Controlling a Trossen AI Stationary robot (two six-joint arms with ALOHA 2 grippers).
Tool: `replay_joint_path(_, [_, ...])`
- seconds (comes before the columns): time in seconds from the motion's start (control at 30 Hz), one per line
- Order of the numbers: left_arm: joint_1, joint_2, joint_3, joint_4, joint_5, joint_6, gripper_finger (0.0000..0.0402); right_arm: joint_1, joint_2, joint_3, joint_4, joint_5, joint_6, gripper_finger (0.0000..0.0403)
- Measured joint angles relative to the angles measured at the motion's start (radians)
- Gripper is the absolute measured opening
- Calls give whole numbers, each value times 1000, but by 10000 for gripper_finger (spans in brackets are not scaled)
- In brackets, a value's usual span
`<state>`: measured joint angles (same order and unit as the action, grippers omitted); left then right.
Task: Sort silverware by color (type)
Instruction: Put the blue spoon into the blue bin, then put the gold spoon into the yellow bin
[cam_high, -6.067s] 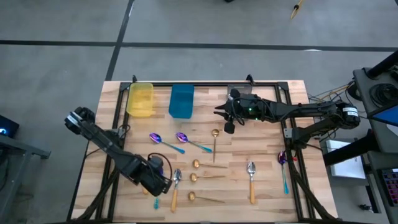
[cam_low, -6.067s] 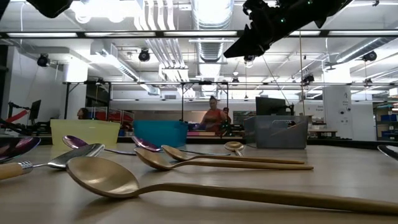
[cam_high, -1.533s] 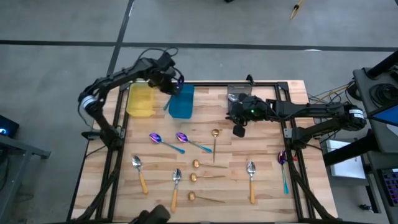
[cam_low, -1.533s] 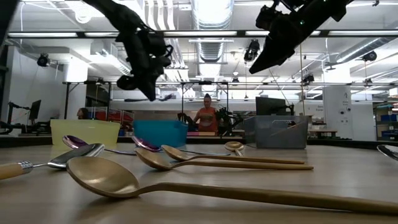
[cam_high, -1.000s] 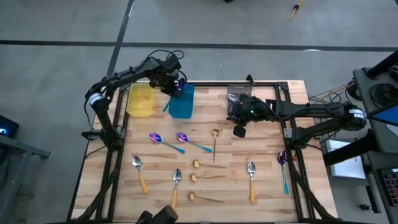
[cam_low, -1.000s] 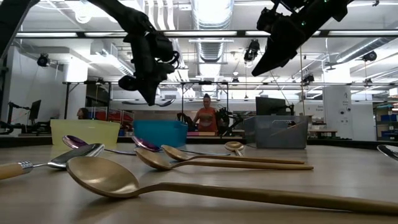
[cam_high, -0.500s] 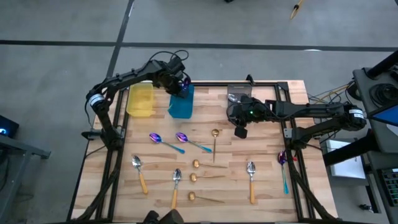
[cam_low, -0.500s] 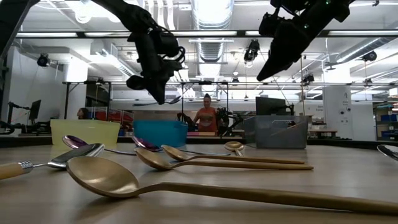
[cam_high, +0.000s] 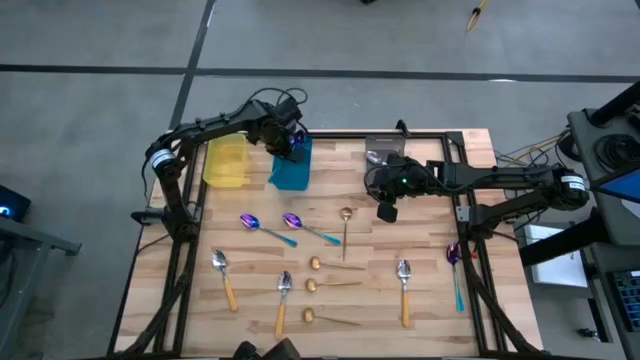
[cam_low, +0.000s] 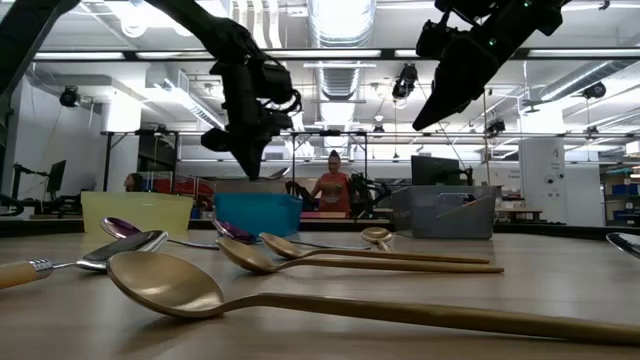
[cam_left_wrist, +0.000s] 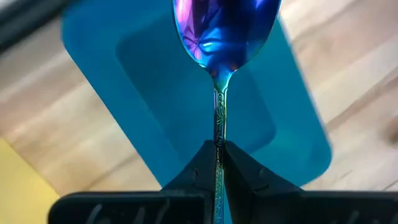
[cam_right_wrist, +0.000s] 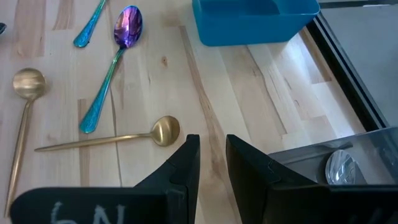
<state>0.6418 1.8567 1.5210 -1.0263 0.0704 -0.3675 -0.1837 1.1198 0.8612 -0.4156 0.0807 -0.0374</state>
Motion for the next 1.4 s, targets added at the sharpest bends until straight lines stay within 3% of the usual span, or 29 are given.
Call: replay_joint_path(1.4, [-2,68,2,-27,14,16,22,0,0,0,2,0,-8,68])
